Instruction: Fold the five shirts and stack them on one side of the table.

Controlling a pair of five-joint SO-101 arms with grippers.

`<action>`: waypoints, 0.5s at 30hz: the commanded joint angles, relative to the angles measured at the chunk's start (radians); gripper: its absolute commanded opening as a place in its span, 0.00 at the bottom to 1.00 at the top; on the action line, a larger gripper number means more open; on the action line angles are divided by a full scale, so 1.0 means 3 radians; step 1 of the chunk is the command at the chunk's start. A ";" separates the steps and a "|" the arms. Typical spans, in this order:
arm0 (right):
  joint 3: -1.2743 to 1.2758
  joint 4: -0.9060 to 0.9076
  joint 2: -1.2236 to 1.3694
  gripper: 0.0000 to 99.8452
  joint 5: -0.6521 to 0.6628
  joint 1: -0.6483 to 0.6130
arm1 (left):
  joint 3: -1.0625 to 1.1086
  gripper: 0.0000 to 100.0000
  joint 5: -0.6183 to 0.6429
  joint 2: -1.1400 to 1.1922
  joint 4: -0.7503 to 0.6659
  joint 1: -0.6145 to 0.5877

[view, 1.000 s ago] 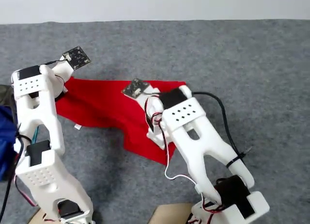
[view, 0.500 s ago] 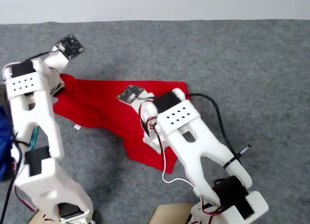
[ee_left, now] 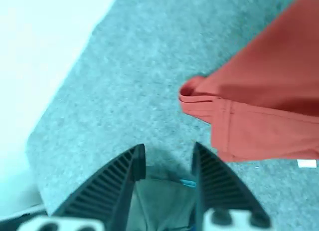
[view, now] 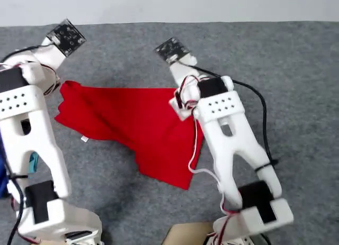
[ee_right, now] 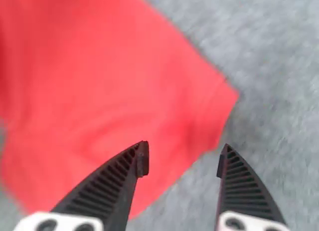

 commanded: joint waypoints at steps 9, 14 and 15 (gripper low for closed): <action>-0.1350 -0.0366 0.1660 0.23 -0.0046 0.0355 | -0.0095 0.01 0.0107 -0.0624 0.0471 -0.0102; -0.2199 0.0125 0.2304 0.23 -0.0051 0.0361 | -0.0095 0.01 0.0107 -0.0680 0.0711 -0.0102; -0.2342 0.0233 0.2406 0.23 -0.0051 0.0355 | -0.0090 0.01 0.0107 -0.0675 0.0716 -0.0107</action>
